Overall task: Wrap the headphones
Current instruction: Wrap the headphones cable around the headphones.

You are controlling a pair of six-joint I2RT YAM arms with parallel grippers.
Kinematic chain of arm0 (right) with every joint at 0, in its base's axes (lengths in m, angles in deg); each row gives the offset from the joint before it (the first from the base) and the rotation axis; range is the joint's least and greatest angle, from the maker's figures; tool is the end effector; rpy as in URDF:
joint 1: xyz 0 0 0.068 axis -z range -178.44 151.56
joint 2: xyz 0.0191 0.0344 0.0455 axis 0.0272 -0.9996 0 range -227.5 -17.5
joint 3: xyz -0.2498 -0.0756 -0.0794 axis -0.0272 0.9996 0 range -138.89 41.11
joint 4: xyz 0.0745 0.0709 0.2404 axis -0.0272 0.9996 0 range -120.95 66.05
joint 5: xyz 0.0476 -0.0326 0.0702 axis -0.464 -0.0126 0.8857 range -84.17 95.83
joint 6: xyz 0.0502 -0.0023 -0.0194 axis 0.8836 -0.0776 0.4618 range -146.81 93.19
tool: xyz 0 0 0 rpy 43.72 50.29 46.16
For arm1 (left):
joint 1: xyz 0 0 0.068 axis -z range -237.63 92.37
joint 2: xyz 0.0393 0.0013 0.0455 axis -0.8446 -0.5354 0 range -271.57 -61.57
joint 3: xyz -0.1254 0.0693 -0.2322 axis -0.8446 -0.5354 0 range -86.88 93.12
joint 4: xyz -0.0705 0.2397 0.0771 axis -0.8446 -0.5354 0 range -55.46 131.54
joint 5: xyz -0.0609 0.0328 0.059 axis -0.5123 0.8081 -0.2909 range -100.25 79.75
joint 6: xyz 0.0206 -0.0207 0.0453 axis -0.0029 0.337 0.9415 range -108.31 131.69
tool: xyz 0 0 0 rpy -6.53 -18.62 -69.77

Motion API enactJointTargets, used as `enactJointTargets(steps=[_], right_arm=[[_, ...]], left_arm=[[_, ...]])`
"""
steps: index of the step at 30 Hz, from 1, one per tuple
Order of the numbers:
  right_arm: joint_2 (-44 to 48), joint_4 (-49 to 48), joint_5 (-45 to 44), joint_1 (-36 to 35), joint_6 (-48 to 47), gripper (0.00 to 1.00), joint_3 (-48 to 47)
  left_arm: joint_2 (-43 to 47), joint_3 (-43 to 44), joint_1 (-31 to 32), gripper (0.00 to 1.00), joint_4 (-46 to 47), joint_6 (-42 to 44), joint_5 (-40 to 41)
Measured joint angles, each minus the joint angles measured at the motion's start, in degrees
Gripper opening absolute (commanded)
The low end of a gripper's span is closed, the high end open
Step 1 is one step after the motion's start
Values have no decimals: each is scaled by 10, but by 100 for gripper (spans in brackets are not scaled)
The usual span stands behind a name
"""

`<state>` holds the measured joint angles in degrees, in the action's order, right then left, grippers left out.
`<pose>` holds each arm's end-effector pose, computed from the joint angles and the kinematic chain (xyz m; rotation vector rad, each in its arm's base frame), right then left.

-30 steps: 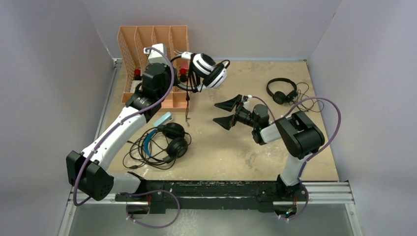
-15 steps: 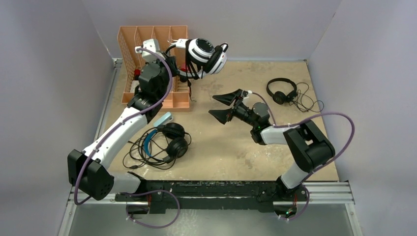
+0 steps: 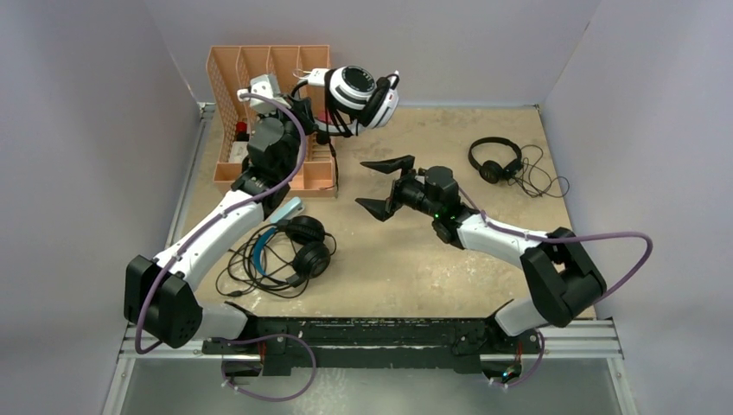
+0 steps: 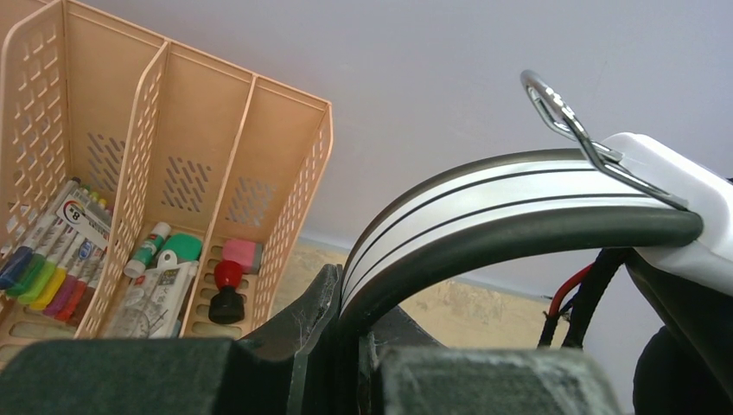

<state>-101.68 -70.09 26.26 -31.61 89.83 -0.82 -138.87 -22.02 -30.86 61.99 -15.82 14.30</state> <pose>0.2628 0.1866 0.2500 1.1700 1.8690 2.0893 0.2918 -0.1307 0.3918 -0.3638 1.4146 -0.4693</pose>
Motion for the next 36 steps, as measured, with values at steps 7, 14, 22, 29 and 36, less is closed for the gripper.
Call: enactJointTargets(steps=[7,14,22,29,36], right_arm=[[-49,36,-5,-28,19,98,-60],[-79,30,-12,-45,25,93,-95],[-122,17,-20,-47,27,82,-114],[-140,-7,-28,-53,27,79,-115],[-141,-30,-30,-60,29,59,-115]], left_arm=[[-1,-16,3,0,25,1,0],[-1,-25,10,0,42,3,2],[0,-37,20,0,54,12,7],[0,-39,27,0,57,16,13],[0,-39,34,0,57,16,17]])
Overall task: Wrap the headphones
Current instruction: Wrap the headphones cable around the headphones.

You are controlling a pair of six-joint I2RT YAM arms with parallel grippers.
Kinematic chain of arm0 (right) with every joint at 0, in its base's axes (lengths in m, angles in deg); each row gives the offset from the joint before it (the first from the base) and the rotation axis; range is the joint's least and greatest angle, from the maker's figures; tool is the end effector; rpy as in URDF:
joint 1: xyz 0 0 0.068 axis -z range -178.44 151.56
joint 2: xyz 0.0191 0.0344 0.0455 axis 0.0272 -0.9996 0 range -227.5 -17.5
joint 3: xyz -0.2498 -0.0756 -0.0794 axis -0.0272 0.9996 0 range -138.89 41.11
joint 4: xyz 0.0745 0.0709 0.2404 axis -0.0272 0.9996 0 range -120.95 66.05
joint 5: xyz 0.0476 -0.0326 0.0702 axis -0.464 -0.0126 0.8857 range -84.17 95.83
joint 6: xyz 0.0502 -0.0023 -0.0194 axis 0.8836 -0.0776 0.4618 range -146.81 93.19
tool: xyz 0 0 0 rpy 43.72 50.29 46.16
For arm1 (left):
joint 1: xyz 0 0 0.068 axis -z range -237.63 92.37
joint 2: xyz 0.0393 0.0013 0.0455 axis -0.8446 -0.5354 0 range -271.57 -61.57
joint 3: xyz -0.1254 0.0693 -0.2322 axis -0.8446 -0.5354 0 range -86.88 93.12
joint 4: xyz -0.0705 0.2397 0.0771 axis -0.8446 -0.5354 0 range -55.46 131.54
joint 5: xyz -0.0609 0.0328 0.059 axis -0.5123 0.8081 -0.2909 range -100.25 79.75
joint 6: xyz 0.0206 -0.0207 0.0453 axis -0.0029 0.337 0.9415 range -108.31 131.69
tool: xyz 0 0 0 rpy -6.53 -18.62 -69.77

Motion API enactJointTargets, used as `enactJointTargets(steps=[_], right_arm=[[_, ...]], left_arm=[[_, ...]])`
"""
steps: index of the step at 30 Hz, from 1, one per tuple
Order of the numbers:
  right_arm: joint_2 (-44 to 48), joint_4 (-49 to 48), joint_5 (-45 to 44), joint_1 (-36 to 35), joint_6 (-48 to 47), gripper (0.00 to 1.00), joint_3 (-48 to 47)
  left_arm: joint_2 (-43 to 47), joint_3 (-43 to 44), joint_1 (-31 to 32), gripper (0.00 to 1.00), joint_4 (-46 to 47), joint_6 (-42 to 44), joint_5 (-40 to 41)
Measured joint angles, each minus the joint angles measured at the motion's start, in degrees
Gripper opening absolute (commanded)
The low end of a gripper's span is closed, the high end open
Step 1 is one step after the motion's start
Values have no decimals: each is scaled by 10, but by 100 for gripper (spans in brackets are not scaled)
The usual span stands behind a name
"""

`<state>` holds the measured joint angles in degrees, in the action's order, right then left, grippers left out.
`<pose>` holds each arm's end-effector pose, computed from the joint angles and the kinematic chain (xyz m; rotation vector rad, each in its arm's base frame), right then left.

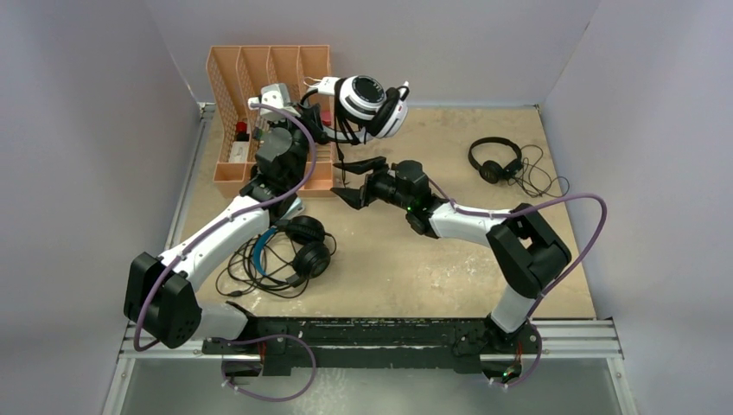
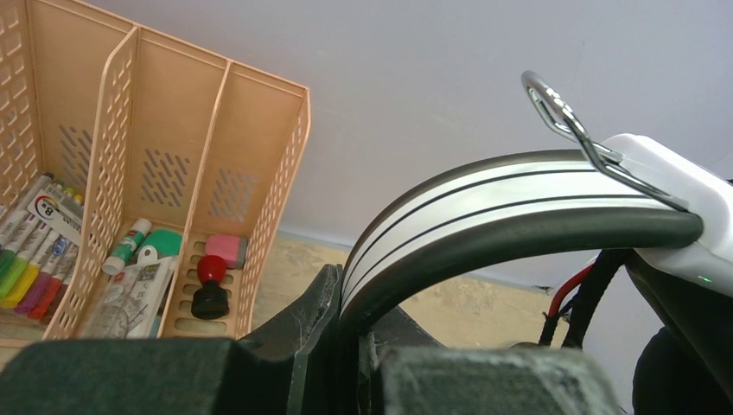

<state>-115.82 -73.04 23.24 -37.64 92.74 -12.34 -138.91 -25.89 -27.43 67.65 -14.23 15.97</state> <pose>0.2893 0.2497 0.2392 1.1864 1.9079 2.1440 0.2831 -0.1466 0.3777 -0.3305 1.3974 -0.4881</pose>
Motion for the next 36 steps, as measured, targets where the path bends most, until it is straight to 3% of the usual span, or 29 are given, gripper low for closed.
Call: enactJointTargets(steps=[6,9,13,18,23,29,36], right_arm=[[0,-16,-4,-2,0,31,0],[0,-28,-7,-2,1,0,5],[5,-90,-19,3,9,0,59],[68,-132,-24,35,-38,0,151],[174,-122,-33,70,-227,0,180],[315,-42,-23,102,-466,0,175],[346,124,37,115,-676,0,68]], left_arm=[[1,0,3,0,-1,0,2],[9,0,3,0,-10,-6,2],[35,0,1,0,-59,-28,-15],[75,-34,-24,0,-115,-87,-118],[87,-58,-55,0,-107,-166,-224],[84,-57,-64,0,-112,-225,-358],[74,-57,-67,0,-150,-269,-449]])
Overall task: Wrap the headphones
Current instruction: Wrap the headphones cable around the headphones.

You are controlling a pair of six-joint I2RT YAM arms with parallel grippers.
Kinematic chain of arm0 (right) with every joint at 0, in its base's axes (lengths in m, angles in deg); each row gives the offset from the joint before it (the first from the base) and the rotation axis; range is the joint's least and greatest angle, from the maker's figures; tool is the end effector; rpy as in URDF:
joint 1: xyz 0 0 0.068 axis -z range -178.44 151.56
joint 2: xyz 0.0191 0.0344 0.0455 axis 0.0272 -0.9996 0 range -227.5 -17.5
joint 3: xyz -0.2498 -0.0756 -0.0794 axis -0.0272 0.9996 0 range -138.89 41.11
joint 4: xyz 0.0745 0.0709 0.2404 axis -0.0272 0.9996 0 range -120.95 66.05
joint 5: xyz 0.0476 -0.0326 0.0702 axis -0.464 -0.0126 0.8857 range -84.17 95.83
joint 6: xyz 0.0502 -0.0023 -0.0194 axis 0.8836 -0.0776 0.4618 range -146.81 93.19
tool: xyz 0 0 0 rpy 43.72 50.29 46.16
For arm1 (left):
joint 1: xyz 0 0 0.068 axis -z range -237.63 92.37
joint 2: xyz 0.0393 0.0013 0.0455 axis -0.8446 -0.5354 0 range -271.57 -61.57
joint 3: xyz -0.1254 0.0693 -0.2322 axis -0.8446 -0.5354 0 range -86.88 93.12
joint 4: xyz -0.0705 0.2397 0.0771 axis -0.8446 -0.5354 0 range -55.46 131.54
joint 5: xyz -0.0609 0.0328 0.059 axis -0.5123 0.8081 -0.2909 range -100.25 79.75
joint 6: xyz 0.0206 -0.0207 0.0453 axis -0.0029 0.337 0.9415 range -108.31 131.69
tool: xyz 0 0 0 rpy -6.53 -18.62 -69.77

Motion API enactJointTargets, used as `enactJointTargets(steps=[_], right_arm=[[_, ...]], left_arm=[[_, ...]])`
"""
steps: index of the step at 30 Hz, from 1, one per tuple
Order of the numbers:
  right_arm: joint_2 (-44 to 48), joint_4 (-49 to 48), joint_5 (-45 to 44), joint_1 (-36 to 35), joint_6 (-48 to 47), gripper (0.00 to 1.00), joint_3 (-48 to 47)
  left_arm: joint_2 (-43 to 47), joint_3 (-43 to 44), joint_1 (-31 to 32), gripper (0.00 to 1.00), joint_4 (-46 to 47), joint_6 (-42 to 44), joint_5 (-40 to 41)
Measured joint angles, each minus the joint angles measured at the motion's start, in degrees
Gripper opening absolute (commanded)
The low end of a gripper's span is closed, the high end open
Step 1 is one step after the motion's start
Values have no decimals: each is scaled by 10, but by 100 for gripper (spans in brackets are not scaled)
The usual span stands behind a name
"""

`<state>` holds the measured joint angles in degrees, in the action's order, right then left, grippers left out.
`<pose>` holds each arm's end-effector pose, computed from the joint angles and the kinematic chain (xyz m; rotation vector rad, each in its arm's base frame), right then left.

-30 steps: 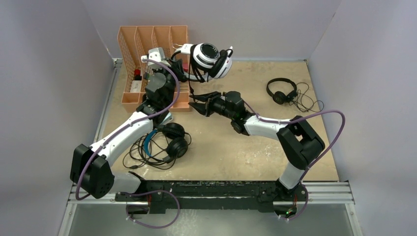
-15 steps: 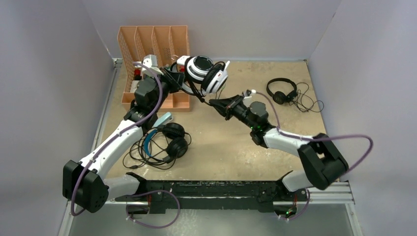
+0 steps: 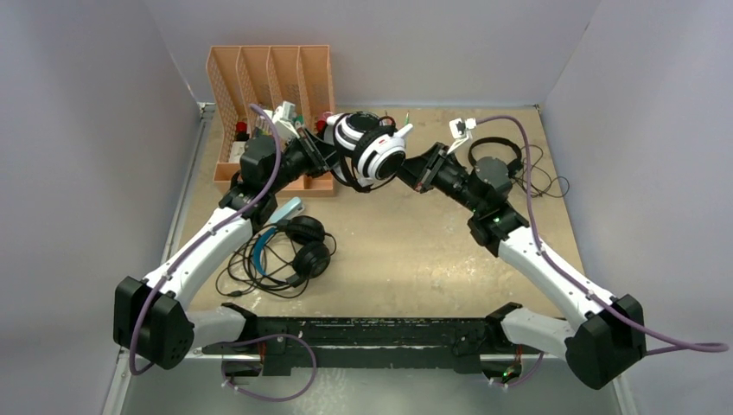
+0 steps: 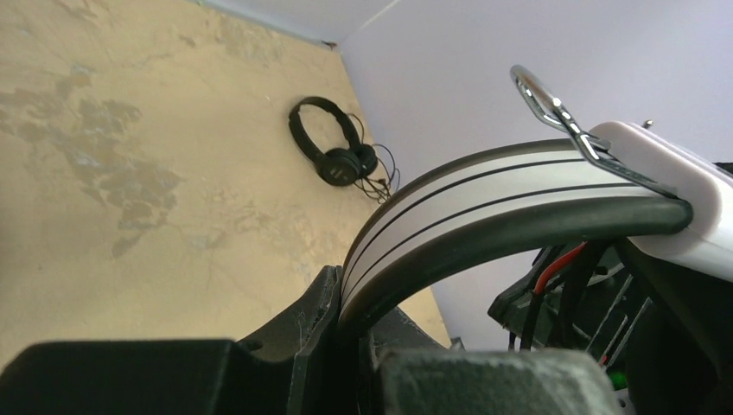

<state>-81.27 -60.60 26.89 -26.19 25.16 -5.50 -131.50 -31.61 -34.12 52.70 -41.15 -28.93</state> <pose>0.2239 0.1323 0.3586 -0.0245 1.5176 1.3913 0.2605 -0.1258 0.3510 -0.1831 1.7820 -1.2581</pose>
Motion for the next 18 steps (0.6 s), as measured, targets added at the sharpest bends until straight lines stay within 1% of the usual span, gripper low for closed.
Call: enactJointTargets(steps=[2,4,8,12,18], right_arm=[[5,34,20,2,-30,0,-16],[7,53,42,4,-41,0,-26],[7,67,91,8,-32,0,-38],[0,59,132,11,-3,0,-54],[-19,-4,169,12,64,0,-64]], left_arm=[[-4,0,-1,0,-3,-10,-18],[-5,0,-2,0,-8,-16,-30],[-6,0,-2,0,-12,-23,-56],[-19,0,-2,0,-12,-32,-82],[-42,-1,-2,0,-12,-50,-105]])
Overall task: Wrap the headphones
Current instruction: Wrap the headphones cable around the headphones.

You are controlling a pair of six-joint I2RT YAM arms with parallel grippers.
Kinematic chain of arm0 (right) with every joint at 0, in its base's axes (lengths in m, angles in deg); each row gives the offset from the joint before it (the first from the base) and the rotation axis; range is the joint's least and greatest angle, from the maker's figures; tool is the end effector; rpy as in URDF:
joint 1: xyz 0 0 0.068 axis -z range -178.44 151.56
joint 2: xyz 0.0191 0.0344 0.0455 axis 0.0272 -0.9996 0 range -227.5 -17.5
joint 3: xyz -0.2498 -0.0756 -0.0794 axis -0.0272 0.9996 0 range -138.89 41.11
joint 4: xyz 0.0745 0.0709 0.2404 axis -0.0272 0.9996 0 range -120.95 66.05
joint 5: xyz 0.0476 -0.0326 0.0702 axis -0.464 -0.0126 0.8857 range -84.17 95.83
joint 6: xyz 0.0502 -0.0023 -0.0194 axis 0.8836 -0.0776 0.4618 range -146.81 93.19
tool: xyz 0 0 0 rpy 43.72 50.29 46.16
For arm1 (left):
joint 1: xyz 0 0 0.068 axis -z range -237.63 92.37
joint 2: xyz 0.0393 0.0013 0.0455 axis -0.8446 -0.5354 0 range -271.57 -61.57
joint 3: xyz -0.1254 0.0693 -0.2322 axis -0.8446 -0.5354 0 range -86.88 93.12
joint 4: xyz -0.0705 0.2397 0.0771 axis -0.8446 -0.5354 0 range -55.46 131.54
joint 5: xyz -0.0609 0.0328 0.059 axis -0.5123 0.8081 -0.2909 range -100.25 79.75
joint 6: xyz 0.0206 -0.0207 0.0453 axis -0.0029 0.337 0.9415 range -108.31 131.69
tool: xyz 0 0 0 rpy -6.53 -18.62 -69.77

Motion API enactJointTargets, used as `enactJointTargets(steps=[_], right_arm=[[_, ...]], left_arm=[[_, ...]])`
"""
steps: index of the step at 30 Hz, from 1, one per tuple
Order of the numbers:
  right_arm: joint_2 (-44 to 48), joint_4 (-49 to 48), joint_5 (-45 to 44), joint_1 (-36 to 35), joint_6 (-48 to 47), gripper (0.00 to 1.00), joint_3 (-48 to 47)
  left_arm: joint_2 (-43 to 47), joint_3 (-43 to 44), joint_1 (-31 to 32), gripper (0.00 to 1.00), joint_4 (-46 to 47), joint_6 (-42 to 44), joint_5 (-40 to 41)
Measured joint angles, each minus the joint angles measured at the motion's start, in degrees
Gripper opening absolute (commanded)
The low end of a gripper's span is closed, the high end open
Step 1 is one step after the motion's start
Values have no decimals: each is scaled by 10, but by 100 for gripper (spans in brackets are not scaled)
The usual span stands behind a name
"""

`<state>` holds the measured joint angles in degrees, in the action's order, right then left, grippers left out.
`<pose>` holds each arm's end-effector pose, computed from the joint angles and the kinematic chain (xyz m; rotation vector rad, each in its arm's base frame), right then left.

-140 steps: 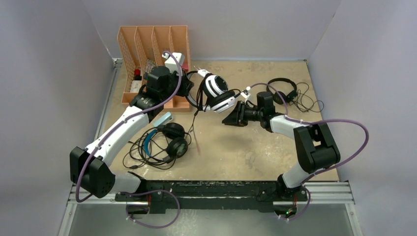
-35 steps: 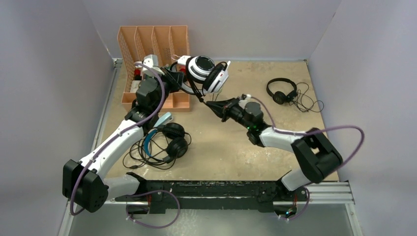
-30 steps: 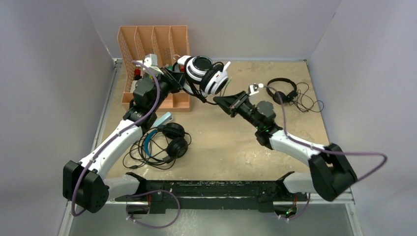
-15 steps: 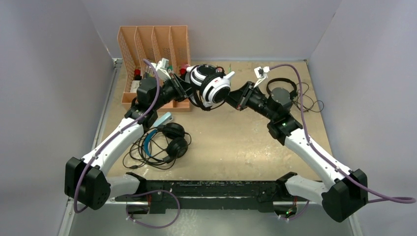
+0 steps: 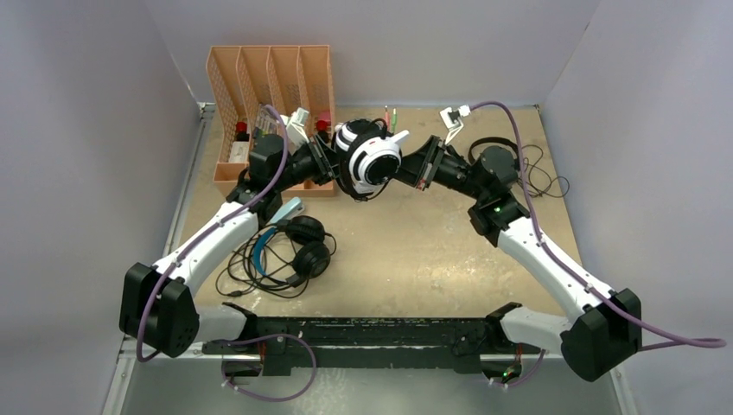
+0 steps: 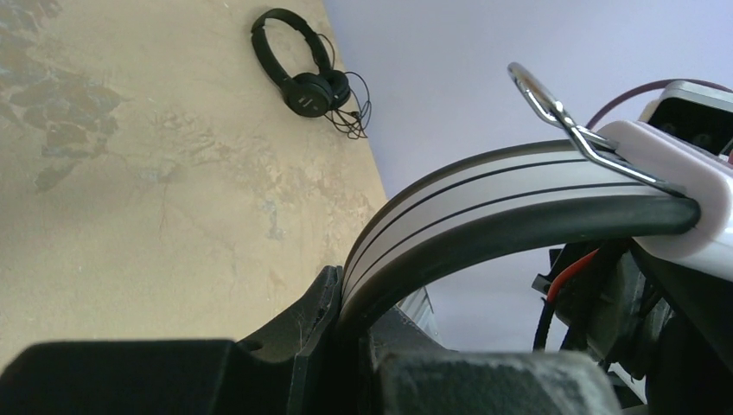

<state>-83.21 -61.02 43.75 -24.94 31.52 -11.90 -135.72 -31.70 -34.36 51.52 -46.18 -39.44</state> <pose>0.2238 0.1360 0.3893 -0.2446 1.5212 1.6346 0.2713 -0.1356 0.3282 -0.1617 1.9431 -1.4339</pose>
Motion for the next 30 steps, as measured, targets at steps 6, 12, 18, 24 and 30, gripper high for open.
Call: enactJointTargets(steps=[6,12,18,24,30], right_arm=[[-17,-48,14,0,45,0,-3],[-63,-58,39,-2,65,0,-66],[-109,72,13,-32,24,0,-177],[-137,265,-50,-77,-72,0,-319],[-190,443,-93,-103,-165,0,-444]], left_arm=[[-3,-4,0,0,40,-20,-20],[-31,-12,0,0,115,-66,-52],[-57,-12,12,0,175,-116,-55],[-77,-17,19,0,303,-157,-49],[-118,-16,20,0,463,-134,-15]])
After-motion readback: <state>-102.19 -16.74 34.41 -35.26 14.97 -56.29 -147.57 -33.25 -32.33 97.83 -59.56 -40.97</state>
